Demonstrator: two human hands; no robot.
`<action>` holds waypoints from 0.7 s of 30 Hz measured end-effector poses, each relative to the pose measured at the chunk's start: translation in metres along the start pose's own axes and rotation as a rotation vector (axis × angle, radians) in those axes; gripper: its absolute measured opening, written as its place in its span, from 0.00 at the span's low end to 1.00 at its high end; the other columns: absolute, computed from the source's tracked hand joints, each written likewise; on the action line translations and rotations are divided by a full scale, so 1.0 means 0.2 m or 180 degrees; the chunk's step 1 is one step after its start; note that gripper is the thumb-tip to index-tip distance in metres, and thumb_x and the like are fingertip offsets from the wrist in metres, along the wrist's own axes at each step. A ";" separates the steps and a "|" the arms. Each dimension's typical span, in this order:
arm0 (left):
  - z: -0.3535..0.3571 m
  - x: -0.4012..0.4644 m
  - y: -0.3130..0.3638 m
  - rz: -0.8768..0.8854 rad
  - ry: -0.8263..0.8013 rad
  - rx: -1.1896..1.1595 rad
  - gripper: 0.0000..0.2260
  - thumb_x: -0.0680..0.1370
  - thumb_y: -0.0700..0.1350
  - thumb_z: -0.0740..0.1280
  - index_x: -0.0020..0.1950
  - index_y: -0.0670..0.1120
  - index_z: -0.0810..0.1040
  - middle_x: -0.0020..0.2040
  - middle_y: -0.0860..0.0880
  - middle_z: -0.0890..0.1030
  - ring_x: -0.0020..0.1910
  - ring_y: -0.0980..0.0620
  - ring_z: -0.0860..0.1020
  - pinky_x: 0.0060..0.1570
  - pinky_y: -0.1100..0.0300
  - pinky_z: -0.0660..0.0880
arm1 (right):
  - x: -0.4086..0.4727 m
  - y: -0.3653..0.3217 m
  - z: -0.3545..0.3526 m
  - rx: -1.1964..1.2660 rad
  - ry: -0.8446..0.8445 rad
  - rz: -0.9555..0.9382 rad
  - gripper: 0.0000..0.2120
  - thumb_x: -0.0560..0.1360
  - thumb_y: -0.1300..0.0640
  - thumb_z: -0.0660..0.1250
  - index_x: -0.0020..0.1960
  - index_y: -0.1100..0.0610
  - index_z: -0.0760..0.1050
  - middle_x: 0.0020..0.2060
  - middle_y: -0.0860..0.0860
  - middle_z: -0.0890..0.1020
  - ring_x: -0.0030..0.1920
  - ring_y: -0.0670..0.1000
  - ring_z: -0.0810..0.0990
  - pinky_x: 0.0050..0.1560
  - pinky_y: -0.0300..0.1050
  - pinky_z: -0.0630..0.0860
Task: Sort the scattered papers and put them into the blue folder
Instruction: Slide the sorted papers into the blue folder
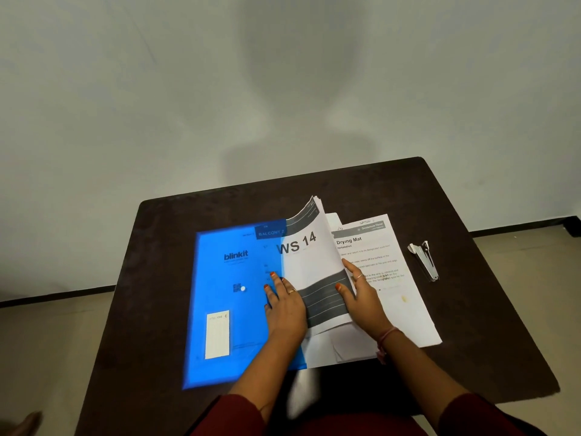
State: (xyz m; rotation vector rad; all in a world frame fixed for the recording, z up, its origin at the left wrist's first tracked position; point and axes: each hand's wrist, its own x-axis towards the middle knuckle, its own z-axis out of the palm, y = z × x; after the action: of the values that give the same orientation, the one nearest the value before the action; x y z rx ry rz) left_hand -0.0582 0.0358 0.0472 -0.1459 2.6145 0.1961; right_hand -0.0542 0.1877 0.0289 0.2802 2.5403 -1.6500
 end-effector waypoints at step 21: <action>-0.04 -0.02 -0.01 0.0114 -0.0146 0.0251 0.34 0.79 0.34 0.60 0.75 0.33 0.39 0.76 0.38 0.35 0.76 0.36 0.45 0.62 0.50 0.73 | 0.00 0.11 -0.06 0.0235 0.0006 0.0950 0.25 0.76 0.66 0.65 0.71 0.58 0.64 0.68 0.56 0.71 0.66 0.60 0.72 0.65 0.54 0.72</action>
State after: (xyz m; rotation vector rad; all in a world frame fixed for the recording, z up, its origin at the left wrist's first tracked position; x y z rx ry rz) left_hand -0.0584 0.0324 0.0567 -0.0663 2.5758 0.1073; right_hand -0.0494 0.2072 0.0145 0.6329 2.3033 -1.6268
